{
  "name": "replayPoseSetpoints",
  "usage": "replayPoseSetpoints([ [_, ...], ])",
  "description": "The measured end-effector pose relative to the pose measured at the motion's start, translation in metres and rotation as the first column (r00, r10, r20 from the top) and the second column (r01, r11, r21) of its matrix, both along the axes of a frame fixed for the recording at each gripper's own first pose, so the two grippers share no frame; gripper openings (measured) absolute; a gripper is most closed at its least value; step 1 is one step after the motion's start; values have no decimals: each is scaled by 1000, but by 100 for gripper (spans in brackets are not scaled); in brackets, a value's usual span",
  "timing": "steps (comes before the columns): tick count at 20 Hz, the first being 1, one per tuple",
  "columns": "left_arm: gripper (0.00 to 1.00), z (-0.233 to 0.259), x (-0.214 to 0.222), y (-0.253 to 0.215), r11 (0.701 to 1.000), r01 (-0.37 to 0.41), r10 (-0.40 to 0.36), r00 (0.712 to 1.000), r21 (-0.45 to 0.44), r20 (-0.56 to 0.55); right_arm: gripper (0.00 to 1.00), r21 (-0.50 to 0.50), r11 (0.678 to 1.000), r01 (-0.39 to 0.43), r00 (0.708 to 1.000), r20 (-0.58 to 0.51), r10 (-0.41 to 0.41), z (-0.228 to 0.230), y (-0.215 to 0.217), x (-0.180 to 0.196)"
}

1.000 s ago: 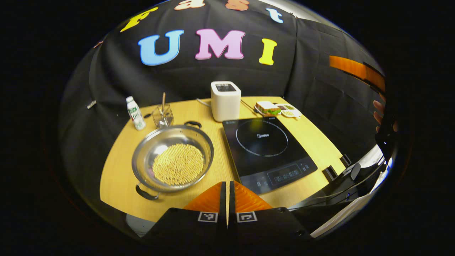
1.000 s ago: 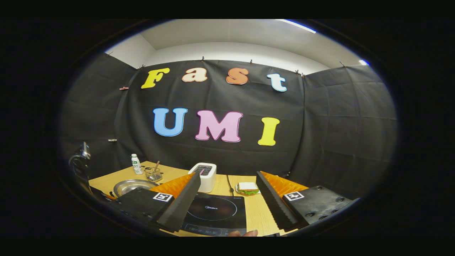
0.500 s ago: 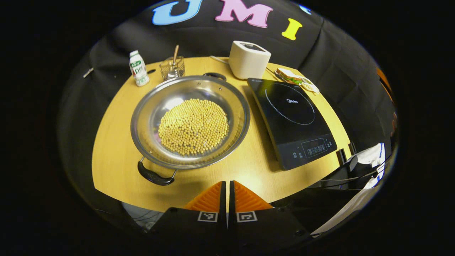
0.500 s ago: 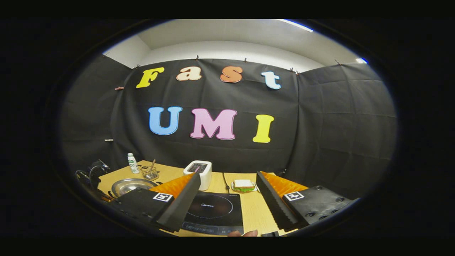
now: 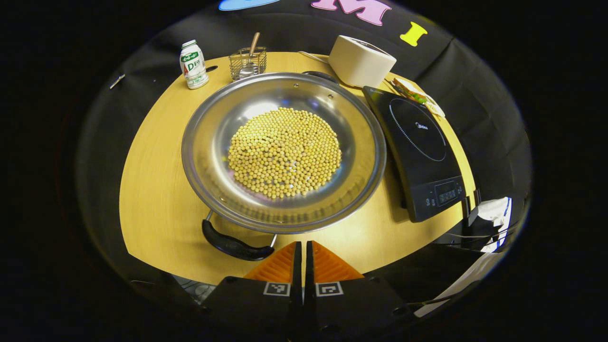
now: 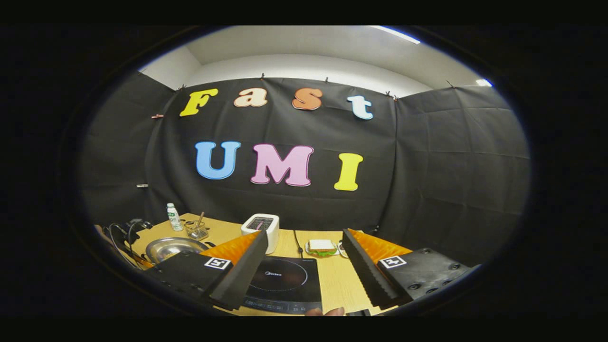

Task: First push the handle of the pot to place it horizontally, then grasp the pot with both hands and set it on the induction cooktop.

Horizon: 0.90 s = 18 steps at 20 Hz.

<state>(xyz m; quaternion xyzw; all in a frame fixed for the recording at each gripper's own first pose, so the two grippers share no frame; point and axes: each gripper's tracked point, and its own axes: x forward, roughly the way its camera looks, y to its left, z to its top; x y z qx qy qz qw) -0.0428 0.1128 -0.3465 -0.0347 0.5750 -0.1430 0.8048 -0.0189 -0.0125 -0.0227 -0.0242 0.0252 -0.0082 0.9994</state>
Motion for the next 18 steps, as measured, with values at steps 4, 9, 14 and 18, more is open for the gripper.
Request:
replayPoseSetpoints([
  [4,5,-3,7,6,1000,-16,16,1000,-13,1,98,-5,1000,4,1000,-5,-4,-1,0,0],
  [9,5,-5,16,34,999,-33,33,999,33,18,98,-11,1000,4,1000,-13,-4,-4,4,1],
  [14,5,-8,27,72,995,-60,57,997,74,46,97,-21,1000,4,1000,-21,-4,-7,8,2],
  [18,5,-12,40,104,988,-85,78,995,130,61,98,-29,1000,10,999,-32,-11,-10,6,3],
])
